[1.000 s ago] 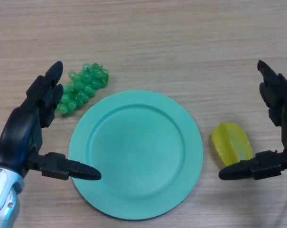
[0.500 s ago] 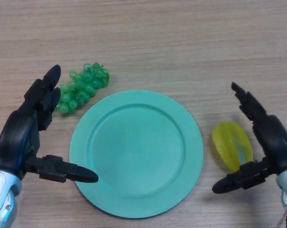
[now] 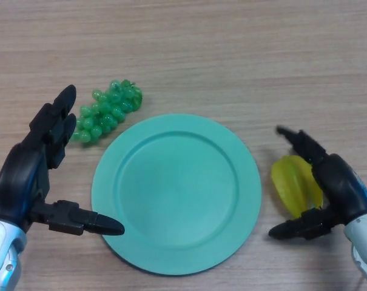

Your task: Pick up the yellow starfruit and place it on the plate

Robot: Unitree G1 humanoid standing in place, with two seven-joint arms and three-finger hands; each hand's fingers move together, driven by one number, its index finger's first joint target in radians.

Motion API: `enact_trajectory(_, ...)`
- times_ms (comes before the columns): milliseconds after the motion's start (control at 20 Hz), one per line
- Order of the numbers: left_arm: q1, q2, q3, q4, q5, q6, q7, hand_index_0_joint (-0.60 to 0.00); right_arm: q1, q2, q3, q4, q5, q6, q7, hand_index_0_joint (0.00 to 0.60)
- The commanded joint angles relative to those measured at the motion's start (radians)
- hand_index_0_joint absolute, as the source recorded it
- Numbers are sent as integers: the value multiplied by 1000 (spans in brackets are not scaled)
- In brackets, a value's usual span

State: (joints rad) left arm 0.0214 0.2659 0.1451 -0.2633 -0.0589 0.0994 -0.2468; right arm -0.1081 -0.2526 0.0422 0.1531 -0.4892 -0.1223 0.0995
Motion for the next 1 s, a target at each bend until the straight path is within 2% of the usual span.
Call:
enact_trajectory(50, -25, 31, 77, -42, -2, -133, 13, 0, -20, -33, -62, -56, 10, -130, -46, 600)
enact_trajectory(200, -27, 28, 63, -45, 10, -124, 11, 0, -14, -41, -71, -72, 40, -127, 25, 600)
enact_trajectory(350, -31, 27, 59, -50, 7, -117, 13, 0, -18, -46, -76, -83, 33, -138, 37, 600)
enact_trajectory(500, -30, 26, 58, -56, 8, -115, 13, 0, -21, -33, -68, -176, 79, -62, 87, 600)
enact_trajectory(650, -33, 30, 66, -56, 8, -124, 12, 0, -55, -26, -55, -207, 77, -61, 86, 600)
enact_trajectory(700, -30, 30, 68, -57, 6, -125, 11, 0, -59, -12, -45, -245, 132, -18, 115, 600)
enact_trajectory(750, -28, 29, 68, -58, 5, -126, 10, 0, -65, -12, -42, -247, 134, -17, 116, 600)
enact_trajectory(950, -20, 30, 79, -80, -3, -100, -2, 0, -118, -2, -34, -244, 141, -38, 73, 600)
enact_trajectory(1000, -18, 32, 83, -92, -6, -77, -10, 0, -111, 19, -9, -284, 170, 4, 86, 600)
